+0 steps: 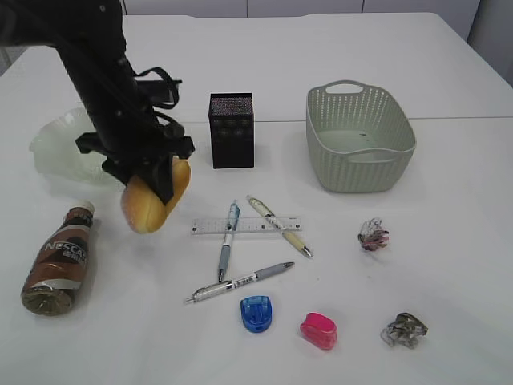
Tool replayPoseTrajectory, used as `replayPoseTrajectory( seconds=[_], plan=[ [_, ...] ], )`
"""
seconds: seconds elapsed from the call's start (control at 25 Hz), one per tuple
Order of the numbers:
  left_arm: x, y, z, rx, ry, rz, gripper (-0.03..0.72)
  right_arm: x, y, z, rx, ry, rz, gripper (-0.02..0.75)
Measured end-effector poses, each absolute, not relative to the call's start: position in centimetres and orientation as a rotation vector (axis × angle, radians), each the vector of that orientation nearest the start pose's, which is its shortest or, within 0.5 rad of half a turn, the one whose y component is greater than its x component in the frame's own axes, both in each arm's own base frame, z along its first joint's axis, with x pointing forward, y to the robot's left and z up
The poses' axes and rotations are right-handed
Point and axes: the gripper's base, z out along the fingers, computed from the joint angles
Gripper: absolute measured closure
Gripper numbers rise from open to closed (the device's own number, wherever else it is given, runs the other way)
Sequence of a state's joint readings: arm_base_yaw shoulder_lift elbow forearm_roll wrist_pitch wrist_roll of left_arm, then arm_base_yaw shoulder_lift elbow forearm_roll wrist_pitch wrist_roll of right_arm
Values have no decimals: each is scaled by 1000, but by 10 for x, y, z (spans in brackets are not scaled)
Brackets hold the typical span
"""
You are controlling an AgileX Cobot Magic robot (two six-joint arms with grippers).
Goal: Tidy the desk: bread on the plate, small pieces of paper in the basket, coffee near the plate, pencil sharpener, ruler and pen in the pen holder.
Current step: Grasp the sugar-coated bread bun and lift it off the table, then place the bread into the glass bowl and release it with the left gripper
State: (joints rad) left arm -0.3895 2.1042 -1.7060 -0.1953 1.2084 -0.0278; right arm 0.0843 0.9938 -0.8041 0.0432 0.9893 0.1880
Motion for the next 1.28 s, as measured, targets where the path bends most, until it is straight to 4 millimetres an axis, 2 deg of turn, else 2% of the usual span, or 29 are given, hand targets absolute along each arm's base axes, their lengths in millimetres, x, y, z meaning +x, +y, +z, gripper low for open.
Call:
replayPoseTrajectory(
  seconds=[0.16, 0.32, 0.48, 0.68, 0.76, 0.88, 1.16, 1.28],
  plan=[
    [394, -173, 241, 439, 2965, -220, 482, 171, 18, 296, 157, 2666, 141, 352],
    [409, -156, 276, 370, 2844, -78, 482, 170, 18, 296, 158, 2678, 140, 352],
    [424, -125, 292, 241, 2790, 17, 482, 168, 17, 295, 158, 2701, 136, 352],
    [439, -82, 294, 62, 2746, 37, 482, 165, 17, 293, 159, 2734, 132, 352],
    [445, -68, 292, 13, 2721, 36, 482, 164, 17, 293, 160, 2750, 129, 352],
    [457, -59, 280, -17, 2699, 29, 482, 163, 17, 292, 160, 2763, 127, 352],
    [488, -64, 226, -6, 2651, -1, 482, 159, 17, 291, 186, 2811, 124, 352],
    [495, -66, 205, -5, 2658, -5, 482, 158, 17, 291, 189, 2815, 124, 352]
  ],
)
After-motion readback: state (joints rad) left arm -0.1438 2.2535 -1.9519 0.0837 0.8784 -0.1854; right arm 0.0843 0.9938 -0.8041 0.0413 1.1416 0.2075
